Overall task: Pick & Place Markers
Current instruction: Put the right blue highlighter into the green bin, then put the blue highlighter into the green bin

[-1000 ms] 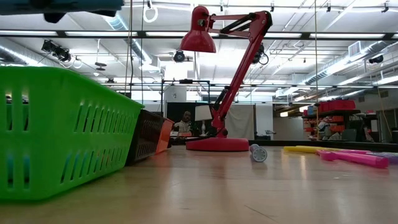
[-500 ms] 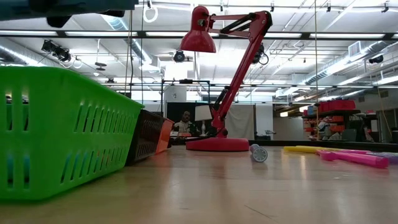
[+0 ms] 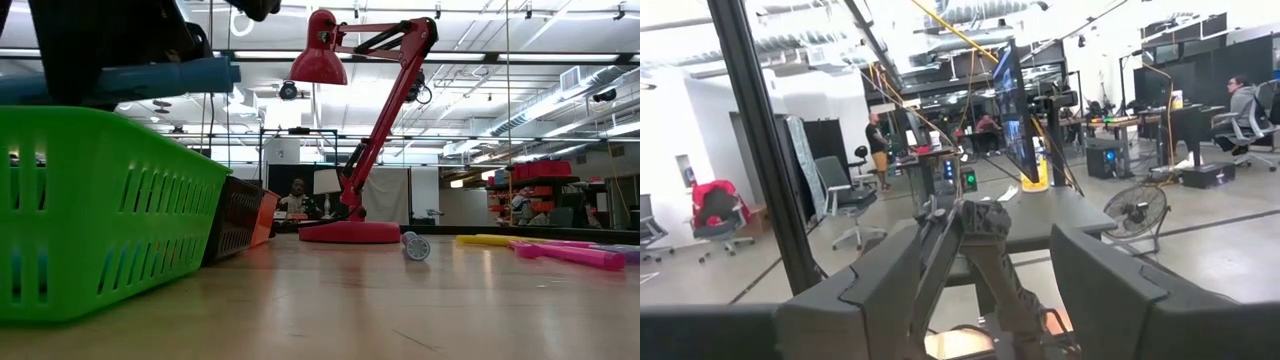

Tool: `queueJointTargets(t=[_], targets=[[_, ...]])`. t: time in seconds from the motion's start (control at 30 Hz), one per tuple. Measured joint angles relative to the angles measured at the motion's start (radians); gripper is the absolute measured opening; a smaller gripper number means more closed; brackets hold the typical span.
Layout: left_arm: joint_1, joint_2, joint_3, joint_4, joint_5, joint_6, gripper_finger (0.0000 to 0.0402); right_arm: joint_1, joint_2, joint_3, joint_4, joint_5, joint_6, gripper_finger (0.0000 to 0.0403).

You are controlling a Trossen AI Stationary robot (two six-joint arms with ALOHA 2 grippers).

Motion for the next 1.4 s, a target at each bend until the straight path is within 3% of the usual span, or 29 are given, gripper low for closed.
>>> queueJointTargets(t=[0.67, 0.93, 1.0, 1.23, 1.4], targets=[[-0.004, 0.001, -0.192, 0.163, 0.014, 0.015, 0.0068, 0.0, 0.0, 0.0, -0.027, 0.0, -0.002, 0.0229], [-0.002, 0.001, -0.212, 0.183, 0.026, -0.008, 0.0068, 0.0, 0.0, 0.0, -0.038, 0.0, -0.019, 0.0229], [-0.003, 0.001, -0.212, 0.178, 0.049, -0.009, 0.0084, 0.0, 0.0, 0.0, -0.038, 0.0, -0.021, 0.0229], [-0.003, 0.001, -0.212, 0.177, 0.071, -0.016, 0.02, 0.0, 0.0, 0.0, -0.041, 0.0, -0.022, 0.0229], [-0.002, 0.001, -0.212, 0.176, 0.078, -0.009, 0.0244, 0.0, 0.0, 0.0, -0.043, 0.0, -0.024, 0.0229]])
